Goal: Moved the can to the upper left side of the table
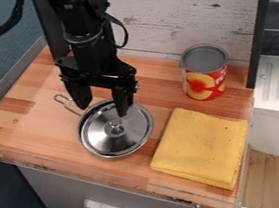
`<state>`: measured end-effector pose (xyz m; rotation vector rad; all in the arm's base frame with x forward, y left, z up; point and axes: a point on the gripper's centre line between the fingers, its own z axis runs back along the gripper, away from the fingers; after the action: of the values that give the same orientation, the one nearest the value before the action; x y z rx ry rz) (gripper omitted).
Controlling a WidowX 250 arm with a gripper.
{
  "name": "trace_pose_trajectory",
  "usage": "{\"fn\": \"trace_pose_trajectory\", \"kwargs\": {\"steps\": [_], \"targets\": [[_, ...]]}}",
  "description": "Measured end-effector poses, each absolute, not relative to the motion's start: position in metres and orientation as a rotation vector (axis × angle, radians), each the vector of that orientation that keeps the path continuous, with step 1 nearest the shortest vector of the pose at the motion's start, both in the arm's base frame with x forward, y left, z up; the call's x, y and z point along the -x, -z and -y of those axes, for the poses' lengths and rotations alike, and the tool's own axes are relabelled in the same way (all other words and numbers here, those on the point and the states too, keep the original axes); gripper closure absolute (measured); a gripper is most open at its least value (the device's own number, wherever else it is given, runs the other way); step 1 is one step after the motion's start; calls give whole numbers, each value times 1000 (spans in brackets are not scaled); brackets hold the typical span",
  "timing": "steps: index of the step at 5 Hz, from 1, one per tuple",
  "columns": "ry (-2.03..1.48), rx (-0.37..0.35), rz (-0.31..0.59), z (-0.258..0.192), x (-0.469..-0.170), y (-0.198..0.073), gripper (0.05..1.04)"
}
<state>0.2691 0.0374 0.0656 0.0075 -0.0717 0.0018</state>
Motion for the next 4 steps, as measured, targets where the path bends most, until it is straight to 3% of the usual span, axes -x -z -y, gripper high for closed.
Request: {"fn": "trace_pose_trajectory", "kwargs": {"steps": [1, 3, 4], "targets": [[-3, -3, 44, -36, -267, -60, 83], [153, -28, 103, 45, -306, -87, 83], [271, 1, 123, 91, -324, -92, 83]]}}
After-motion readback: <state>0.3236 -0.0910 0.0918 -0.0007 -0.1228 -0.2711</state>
